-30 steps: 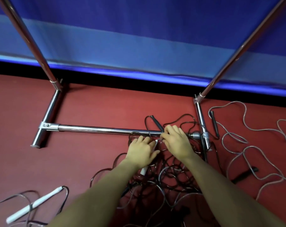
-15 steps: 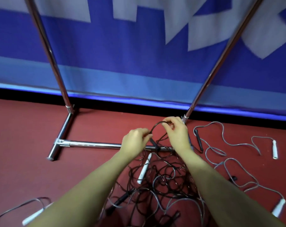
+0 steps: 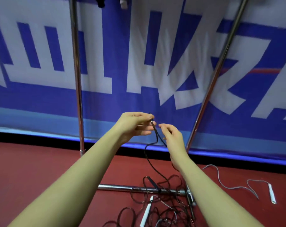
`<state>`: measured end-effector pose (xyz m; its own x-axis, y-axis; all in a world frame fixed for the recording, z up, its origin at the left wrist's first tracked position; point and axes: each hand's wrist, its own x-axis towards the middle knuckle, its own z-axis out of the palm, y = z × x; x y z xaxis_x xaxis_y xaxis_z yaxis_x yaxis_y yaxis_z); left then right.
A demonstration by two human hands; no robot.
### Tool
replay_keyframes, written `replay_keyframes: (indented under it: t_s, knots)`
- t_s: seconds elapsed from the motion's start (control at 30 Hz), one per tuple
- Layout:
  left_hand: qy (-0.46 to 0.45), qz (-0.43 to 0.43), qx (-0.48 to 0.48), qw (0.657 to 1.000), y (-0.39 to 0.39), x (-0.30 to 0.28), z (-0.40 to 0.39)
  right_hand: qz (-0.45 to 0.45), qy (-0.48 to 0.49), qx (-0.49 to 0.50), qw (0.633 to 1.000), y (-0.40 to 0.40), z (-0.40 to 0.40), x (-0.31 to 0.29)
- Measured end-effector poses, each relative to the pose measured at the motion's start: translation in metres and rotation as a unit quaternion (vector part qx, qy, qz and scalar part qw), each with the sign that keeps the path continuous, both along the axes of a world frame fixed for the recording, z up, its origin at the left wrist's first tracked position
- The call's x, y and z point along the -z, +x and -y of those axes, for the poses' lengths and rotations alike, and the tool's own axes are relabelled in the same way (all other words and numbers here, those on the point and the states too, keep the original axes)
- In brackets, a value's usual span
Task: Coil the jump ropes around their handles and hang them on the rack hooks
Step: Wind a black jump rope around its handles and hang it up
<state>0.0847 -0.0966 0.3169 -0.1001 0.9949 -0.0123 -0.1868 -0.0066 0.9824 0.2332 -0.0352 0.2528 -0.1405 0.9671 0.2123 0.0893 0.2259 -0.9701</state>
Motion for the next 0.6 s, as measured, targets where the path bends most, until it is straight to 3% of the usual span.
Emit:
replay_keyframes:
  t_s: [0.1,0.27,0.4,0.6]
  knots:
    - [0.005,-0.029,0.04,0.999,-0.007,-0.007,0.003,-0.047,-0.027,0.015,0.998,-0.001,0.002,-0.001]
    - [0.009,-0.003,0.063,0.998,-0.012,-0.01,-0.002,-0.103,-0.145,-0.065,0.982,-0.01,-0.012,0.007]
    - [0.013,0.103,-0.009,0.995,-0.02,-0.003,-0.013,-0.134,-0.205,-0.167,0.955,-0.013,-0.016,0.007]
    - [0.016,0.275,-0.063,0.959,-0.026,0.005,-0.029,-0.086,-0.265,-0.309,0.909,-0.016,-0.005,0.007]
